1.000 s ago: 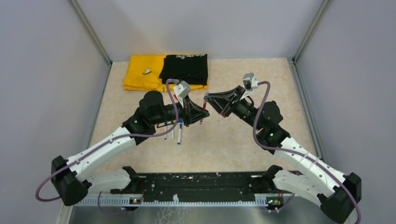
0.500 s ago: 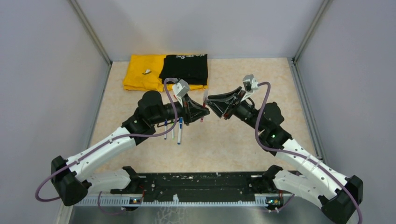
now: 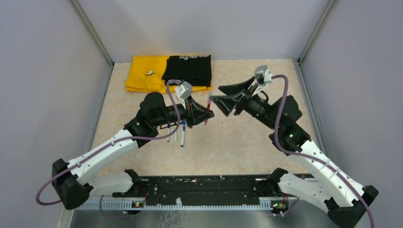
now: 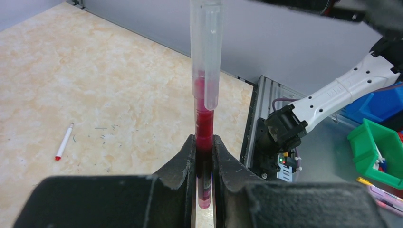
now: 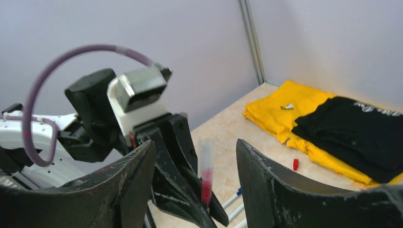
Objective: Insert the pens into the pen caps
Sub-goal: Insert the pen cap onto the pen, then press the pen cap onto the pen.
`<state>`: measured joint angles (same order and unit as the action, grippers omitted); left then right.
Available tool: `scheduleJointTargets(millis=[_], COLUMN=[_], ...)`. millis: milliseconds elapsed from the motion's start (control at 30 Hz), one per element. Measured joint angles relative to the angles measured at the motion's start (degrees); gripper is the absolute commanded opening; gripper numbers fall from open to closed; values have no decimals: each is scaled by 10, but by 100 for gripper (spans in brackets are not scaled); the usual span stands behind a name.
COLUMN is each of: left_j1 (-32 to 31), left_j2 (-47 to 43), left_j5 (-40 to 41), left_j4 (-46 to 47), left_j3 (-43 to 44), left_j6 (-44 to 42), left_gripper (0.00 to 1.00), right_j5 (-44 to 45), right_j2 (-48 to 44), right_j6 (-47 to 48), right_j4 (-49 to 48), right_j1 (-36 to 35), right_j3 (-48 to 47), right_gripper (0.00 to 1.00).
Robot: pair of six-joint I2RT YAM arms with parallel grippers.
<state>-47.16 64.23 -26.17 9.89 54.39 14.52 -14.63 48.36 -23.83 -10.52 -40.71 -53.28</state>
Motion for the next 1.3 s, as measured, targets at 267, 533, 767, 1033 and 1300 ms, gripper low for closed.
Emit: scheduleJointTargets(millis=[267, 533, 767, 1033, 1300], left_j1=[0, 0, 0, 0, 0], left_j2=[0, 1, 1, 2, 2], left_j5=[-48, -81, -90, -93, -93], left_j4=[5, 8, 9, 9, 9], left_j3=[0, 0, 1, 2, 3], left_j6=[0, 0, 0, 0, 0], left_gripper=[0, 0, 0, 0, 0], right_j5=[-32, -99, -123, -129, -129], right_j2=[28, 70, 72, 72, 72], right_j6=[13, 11, 7, 8, 9], right_j4=[76, 125, 137, 141, 145], right_j1=[3, 9, 12, 12, 14], right_j3=[-109, -128, -128, -128, -128], right_gripper=[61, 53, 41, 32, 26])
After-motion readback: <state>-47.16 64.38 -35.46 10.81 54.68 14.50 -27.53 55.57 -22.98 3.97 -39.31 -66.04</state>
